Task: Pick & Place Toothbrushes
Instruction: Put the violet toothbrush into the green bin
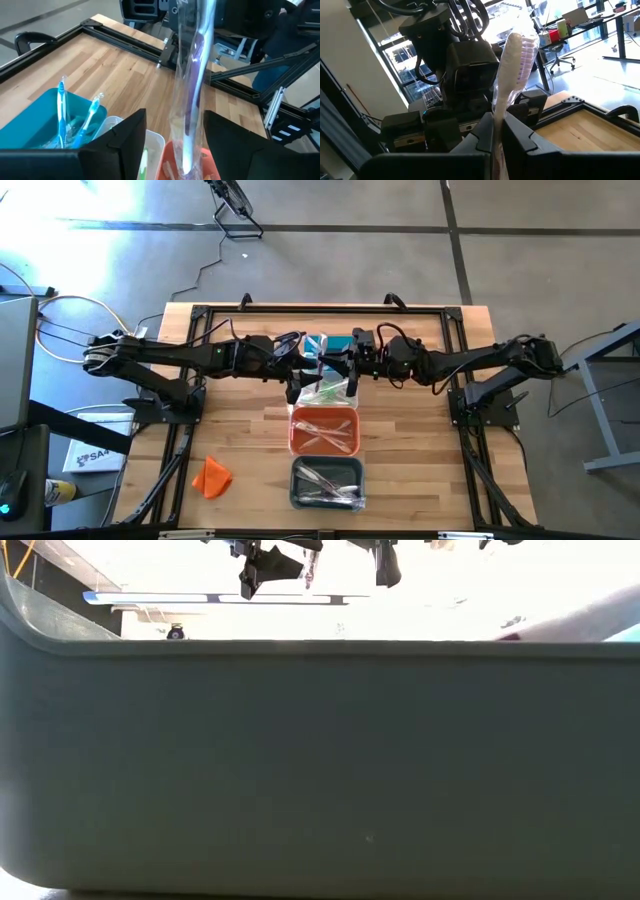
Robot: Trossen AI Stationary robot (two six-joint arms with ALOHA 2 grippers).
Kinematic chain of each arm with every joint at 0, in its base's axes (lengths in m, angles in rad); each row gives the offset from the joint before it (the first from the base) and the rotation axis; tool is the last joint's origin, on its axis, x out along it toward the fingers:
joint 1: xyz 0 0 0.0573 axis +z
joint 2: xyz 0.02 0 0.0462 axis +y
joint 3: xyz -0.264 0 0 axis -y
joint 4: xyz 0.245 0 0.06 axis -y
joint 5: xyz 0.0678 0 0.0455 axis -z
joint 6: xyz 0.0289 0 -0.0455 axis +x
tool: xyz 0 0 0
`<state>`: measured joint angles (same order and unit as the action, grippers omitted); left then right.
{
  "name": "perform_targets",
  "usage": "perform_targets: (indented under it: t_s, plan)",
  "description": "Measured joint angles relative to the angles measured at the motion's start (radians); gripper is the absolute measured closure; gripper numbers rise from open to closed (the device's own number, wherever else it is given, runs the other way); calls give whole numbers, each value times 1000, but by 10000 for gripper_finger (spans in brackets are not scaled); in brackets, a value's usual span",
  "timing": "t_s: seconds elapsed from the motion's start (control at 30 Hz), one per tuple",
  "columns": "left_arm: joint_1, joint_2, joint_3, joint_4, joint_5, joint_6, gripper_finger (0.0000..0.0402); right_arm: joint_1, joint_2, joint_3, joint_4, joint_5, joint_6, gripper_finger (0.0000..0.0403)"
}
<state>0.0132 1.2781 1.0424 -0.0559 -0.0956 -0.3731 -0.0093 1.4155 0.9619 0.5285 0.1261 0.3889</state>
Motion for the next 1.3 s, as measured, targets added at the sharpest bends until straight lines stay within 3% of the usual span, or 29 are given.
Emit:
perform_targets:
  t_s: [0.37, 0.93, 1.3]
  plan:
    - [0, -9, -1, -15, -1, 35, 206, 0, 0, 0, -1, 6, 0, 392]
    - [0, -224, -10, -201, -28, 106, 206, 3, -65, 1, -121, 29, -19, 392]
    - [0, -464, -214, -185, -101, 54, 206, 55, -137, 1, -244, 31, -19, 392]
